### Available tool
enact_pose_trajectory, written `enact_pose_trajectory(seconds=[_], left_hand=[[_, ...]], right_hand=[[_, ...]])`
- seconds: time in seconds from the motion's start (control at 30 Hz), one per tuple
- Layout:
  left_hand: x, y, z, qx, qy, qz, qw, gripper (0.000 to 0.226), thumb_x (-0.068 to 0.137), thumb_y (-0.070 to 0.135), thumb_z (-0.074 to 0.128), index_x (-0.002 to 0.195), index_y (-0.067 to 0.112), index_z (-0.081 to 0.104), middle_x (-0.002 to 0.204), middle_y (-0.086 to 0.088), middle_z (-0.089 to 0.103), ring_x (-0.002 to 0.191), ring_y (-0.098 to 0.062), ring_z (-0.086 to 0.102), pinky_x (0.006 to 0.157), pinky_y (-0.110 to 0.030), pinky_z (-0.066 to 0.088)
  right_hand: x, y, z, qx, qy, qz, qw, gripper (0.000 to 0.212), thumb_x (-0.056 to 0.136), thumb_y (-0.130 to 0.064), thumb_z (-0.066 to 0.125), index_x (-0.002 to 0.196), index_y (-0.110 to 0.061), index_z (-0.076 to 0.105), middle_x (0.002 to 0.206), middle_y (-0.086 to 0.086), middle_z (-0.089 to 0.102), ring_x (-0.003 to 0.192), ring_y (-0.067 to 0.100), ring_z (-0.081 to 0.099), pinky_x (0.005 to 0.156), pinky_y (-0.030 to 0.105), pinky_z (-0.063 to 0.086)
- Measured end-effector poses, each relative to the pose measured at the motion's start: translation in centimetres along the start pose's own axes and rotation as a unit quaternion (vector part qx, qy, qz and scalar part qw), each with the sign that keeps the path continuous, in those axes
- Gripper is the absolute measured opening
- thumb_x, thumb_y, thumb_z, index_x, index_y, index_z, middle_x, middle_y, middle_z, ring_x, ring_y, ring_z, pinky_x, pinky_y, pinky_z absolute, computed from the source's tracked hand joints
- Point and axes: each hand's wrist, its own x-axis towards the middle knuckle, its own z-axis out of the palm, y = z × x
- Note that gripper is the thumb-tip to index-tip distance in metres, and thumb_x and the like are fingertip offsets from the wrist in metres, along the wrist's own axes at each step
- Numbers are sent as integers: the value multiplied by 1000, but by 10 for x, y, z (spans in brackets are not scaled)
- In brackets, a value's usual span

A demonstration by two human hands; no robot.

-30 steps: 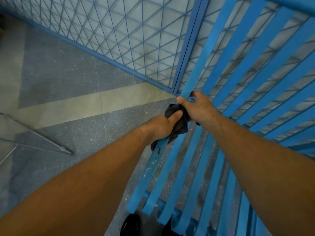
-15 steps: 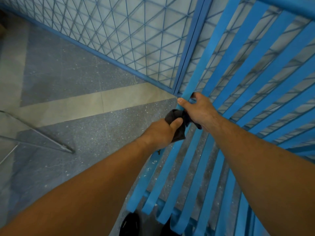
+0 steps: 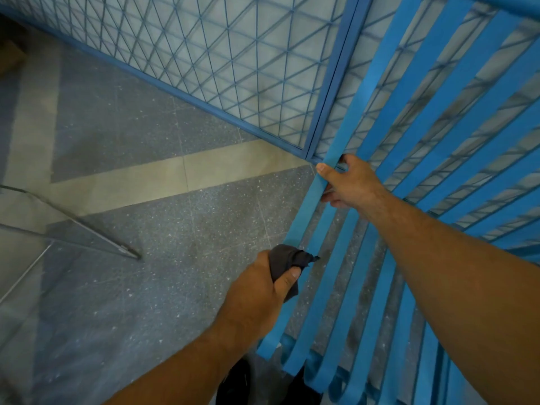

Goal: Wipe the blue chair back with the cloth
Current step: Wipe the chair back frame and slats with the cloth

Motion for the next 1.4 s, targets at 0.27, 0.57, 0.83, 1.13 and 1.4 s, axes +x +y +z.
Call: enact_pose_trajectory(seconds=[0.27,0.57,0.83,1.13,1.4], left_hand=[[-4,-8,-12,2,10,6,1000,35,92,48,46,113,23,59,90,5,68,82,-7,63,67,-16,49],[-35,-33,-15,-71,-9,4,997,43,85,51,47,116,22,58,94,7,69,85,1,65,73,-13,51],[-50,-33,-11,-68,55,21,996,20,92,35,48,109,28,55,86,10,68,81,8,63,65,-7,48],[-42,-40,-54,16,-133,82,988,31,95,17,51,122,34,50,100,11,69,93,-4,66,82,-27,55],[-48,-21,-68,72,-190,89,975,23,95,25,53,104,45,49,95,18,65,90,6,63,71,-12,52]], right_hand=[[-21,10,19,13,83,19,996,49,95,-45,55,132,-15,47,103,11,70,72,18,70,36,16,45],[-74,28,35,18,9,40,999,48,94,-57,46,124,-20,50,101,2,69,77,18,72,70,39,60],[-99,61,53,-48,-27,29,998,63,92,-59,50,136,-14,46,106,2,66,75,11,70,49,16,47],[-112,66,52,-75,-117,31,990,51,91,-61,47,100,-14,66,90,-1,73,74,14,73,75,37,58],[-123,56,45,-169,-93,15,981,72,89,-70,38,90,-3,66,85,9,73,74,21,71,74,36,57]])
